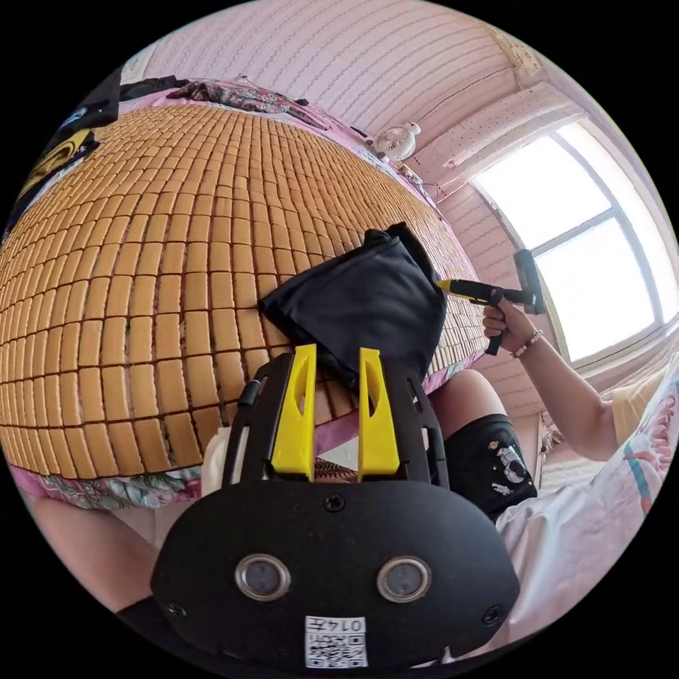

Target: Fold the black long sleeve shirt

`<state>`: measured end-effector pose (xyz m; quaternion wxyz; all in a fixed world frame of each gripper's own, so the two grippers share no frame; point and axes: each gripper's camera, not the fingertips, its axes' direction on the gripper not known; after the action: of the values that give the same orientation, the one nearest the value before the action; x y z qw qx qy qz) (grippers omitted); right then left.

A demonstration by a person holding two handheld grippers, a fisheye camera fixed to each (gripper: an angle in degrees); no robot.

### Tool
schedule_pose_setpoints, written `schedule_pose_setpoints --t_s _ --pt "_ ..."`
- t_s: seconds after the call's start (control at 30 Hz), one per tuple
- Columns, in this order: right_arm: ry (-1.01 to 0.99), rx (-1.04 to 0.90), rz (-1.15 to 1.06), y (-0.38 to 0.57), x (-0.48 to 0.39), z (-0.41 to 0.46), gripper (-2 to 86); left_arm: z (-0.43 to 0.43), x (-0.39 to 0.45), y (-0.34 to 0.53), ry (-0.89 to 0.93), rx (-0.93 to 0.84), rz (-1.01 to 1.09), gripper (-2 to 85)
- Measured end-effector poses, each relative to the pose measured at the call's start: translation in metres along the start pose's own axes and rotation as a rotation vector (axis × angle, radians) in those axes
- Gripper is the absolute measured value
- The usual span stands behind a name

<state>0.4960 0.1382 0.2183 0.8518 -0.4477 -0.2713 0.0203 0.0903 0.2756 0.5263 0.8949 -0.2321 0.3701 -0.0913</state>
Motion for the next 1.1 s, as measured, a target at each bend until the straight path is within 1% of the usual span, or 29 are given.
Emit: schedule_pose_setpoints --t_s 0.17,0.23,0.33,0.43,0.5,0.53,0.6,0.67,0.7,0.73,0.77,0.8,0.83,0.87,0.9,0.93,0.97,1.0,1.03,1.07,1.1 --pt "-0.059 0.042 -0.052 -0.004 0.010 0.007 6.1 0.021 0.027 -0.027 -0.109 -0.109 0.068 5.7" --pt "-0.048 0.054 -0.051 -0.003 0.018 0.006 5.5 0.027 0.038 -0.040 -0.128 -0.127 0.085 5.1" --pt "-0.014 0.097 -0.003 0.011 0.052 -0.006 5.2 0.055 0.065 -0.073 -0.093 -0.204 0.166 4.8" --pt "0.051 0.137 0.102 0.037 0.110 -0.029 5.2 0.105 0.120 -0.115 -0.038 -0.283 0.315 4.6" --pt "0.105 0.160 0.184 0.057 0.152 -0.048 5.2 0.159 0.181 -0.151 0.036 -0.340 0.463 4.9" --pt "0.161 0.170 0.238 0.071 0.180 -0.062 5.2 0.174 0.199 -0.160 0.060 -0.349 0.500 5.0" --pt "0.270 0.174 0.328 0.090 0.221 -0.086 5.4 0.232 0.272 -0.192 0.153 -0.357 0.624 5.5" --pt "0.428 0.166 0.477 0.109 0.276 -0.119 6.1 0.267 0.323 -0.212 0.225 -0.338 0.662 6.3" --pt "0.492 0.184 0.521 0.114 0.287 -0.128 6.2 0.283 0.352 -0.223 0.275 -0.332 0.664 6.5" --pt "0.637 0.227 0.625 0.125 0.307 -0.145 6.6 0.288 0.364 -0.227 0.296 -0.332 0.669 6.6" --pt "0.736 0.272 0.754 0.136 0.324 -0.157 7.3 0.293 0.384 -0.232 0.318 -0.335 0.681 6.8" --pt "0.764 0.298 0.824 0.141 0.329 -0.161 8.0 0.290 0.396 -0.232 0.334 -0.333 0.701 7.1" --pt "0.769 0.372 0.904 0.151 0.331 -0.166 9.4 0.287 0.399 -0.230 0.339 -0.329 0.711 7.3" --pt "0.760 0.481 0.906 0.158 0.317 -0.164 9.6 0.275 0.396 -0.224 0.343 -0.327 0.730 7.3" --pt "0.759 0.539 0.889 0.161 0.305 -0.161 9.6 0.259 0.385 -0.215 0.333 -0.327 0.749 7.1" --pt "0.748 0.634 0.808 0.165 0.276 -0.147 9.1 0.250 0.376 -0.209 0.322 -0.327 0.756 6.9" --pt "0.727 0.670 0.684 0.168 0.242 -0.125 8.7 0.227 0.355 -0.197 0.292 -0.326 0.759 6.3" --pt "0.722 0.662 0.622 0.169 0.224 -0.111 8.6 0.198 0.329 -0.185 0.265 -0.312 0.752 5.6" --pt "0.721 0.624 0.514 0.172 0.186 -0.080 8.4 0.181 0.315 -0.178 0.250 -0.299 0.743 5.2" --pt "0.712 0.573 0.424 0.179 0.148 -0.048 8.4 0.143 0.285 -0.163 0.220 -0.267 0.718 4.1" --pt "0.696 0.545 0.388 0.184 0.129 -0.033 8.4 0.101 0.254 -0.147 0.184 -0.229 0.679 2.8"
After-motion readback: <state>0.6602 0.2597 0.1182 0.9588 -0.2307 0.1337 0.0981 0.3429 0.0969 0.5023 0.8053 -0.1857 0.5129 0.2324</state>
